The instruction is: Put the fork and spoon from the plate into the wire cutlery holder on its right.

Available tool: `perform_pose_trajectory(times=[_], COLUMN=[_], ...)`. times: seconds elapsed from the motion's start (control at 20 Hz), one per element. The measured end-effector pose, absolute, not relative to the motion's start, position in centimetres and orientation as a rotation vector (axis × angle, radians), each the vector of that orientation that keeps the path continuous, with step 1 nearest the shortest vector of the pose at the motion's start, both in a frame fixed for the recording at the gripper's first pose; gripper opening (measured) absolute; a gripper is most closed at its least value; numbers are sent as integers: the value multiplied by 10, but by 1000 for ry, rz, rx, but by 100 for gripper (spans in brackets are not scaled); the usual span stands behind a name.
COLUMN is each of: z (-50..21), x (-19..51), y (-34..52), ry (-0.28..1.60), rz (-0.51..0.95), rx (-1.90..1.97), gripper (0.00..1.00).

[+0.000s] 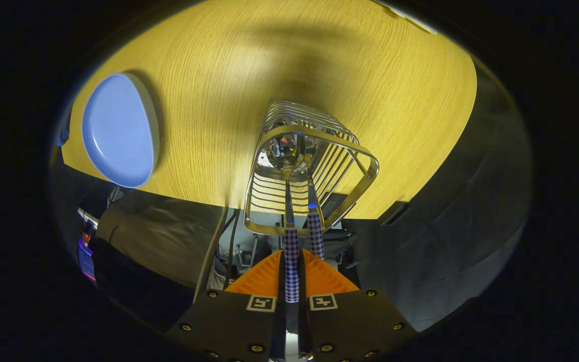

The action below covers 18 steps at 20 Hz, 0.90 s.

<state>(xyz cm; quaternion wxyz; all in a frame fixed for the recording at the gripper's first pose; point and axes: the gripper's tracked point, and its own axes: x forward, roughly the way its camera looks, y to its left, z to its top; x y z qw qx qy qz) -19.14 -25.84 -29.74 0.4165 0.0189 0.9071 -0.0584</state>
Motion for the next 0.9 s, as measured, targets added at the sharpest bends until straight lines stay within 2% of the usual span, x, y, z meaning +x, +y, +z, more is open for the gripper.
perform_pose_trajectory(times=[0.55, 0.9], z=[-275, -241], x=[-182, -154], y=[-265, -227], ry=[2119, 1711], rz=[-194, -180], rx=[54, 65], gripper=[14, 14])
